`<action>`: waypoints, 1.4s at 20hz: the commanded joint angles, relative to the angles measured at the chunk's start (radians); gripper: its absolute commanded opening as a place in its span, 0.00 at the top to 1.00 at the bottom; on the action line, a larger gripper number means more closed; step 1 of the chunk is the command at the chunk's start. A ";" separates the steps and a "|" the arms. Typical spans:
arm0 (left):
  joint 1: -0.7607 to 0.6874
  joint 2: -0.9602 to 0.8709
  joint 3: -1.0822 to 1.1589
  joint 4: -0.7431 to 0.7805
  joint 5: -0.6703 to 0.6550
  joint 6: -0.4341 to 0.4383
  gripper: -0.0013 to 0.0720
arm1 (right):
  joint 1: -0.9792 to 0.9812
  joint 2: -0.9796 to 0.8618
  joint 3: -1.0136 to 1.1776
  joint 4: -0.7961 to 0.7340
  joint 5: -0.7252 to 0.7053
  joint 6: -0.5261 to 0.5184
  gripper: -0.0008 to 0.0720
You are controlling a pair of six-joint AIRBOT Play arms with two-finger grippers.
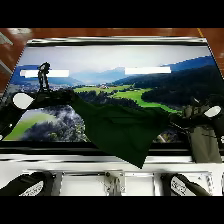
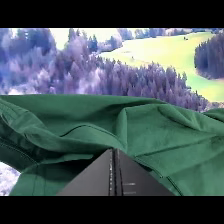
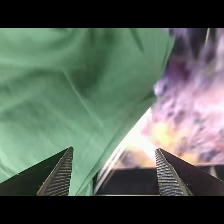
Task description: Fold the shirts.
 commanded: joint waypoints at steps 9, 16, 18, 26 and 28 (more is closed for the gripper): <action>-0.001 -0.002 0.000 -0.001 -0.016 0.003 0.94 | 0.063 -0.229 -0.010 0.174 -0.088 0.024 0.11; 0.007 -0.002 0.000 0.000 -0.015 0.015 0.94 | 0.110 -0.258 -0.005 0.178 -0.109 0.066 0.90; 0.018 -0.002 0.000 0.001 -0.016 0.015 0.94 | 0.110 -0.254 0.023 0.176 -0.057 0.046 0.90; 0.155 0.052 0.189 0.000 -0.173 0.161 0.94 | 0.110 0.055 0.373 0.149 0.164 -0.037 0.90; 0.210 0.073 0.352 0.000 -0.248 0.169 0.94 | 0.110 0.166 0.493 0.169 0.161 -0.036 0.90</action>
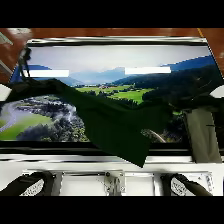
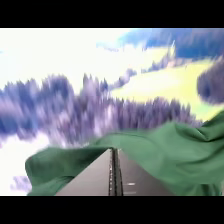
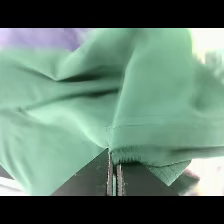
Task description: Fold the shirts.
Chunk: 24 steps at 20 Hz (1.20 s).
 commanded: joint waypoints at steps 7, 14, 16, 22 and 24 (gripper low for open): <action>0.158 0.087 0.835 -0.001 -0.075 0.043 0.94 | 0.001 0.416 0.482 -0.021 0.037 0.103 0.90; 0.172 0.219 0.953 0.291 -0.065 0.043 0.94 | 0.001 0.539 0.504 -0.089 0.366 0.326 0.90; 0.172 0.239 0.929 0.367 -0.065 0.043 0.94 | 0.001 0.532 0.501 -0.157 0.533 0.346 0.90; 0.172 0.137 0.778 0.366 -0.065 0.043 0.94 | 0.002 0.514 0.151 -0.205 0.522 0.316 0.90; 0.172 0.043 0.730 0.356 -0.073 0.043 0.94 | 0.002 0.506 -0.046 -0.201 0.350 0.303 0.90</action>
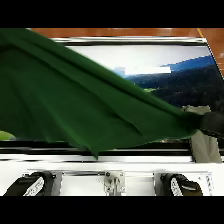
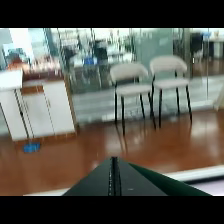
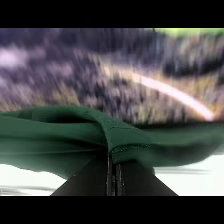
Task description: Fold the shirts.
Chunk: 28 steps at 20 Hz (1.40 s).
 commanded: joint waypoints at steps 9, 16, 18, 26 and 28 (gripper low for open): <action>-0.048 -0.685 -0.116 -0.240 -0.143 -0.077 0.93 | 0.000 -0.390 -0.577 0.252 -0.838 -0.070 0.90; -0.101 -0.922 -0.116 -0.205 -0.312 -0.363 0.39 | 0.000 -0.595 -0.577 0.275 -0.887 -0.073 0.89; -0.074 -0.914 -0.094 -0.201 -0.395 -0.369 0.25 | -0.003 -0.585 -0.547 0.291 -0.892 -0.132 0.80; 0.106 -0.660 -0.235 -0.206 -0.846 -0.094 0.23 | -0.193 -0.432 -0.255 -0.156 -0.422 -0.296 0.18; 0.117 -0.532 -0.479 -0.206 -0.735 -0.106 0.01 | -0.272 -0.426 -0.267 -0.139 -0.377 -0.299 0.18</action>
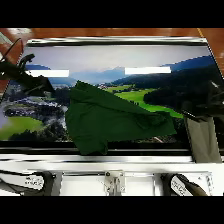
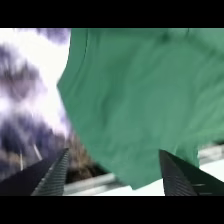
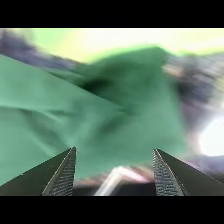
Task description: Fold the shirts.
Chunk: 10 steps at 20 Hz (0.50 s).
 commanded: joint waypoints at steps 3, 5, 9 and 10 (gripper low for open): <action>0.029 0.302 -0.637 -0.088 0.214 0.038 0.01 | -0.140 0.014 -0.040 0.039 0.116 -0.052 0.17; 0.029 0.351 -0.846 -0.135 0.323 0.046 0.01 | -0.138 0.001 -0.095 0.083 0.116 -0.064 0.18; 0.029 0.345 -1.046 -0.151 0.461 0.078 0.02 | -0.138 -0.016 -0.170 0.096 0.100 -0.064 0.17; 0.027 0.341 -1.070 -0.171 0.493 0.088 0.01 | -0.138 -0.016 -0.176 0.096 0.096 -0.064 0.18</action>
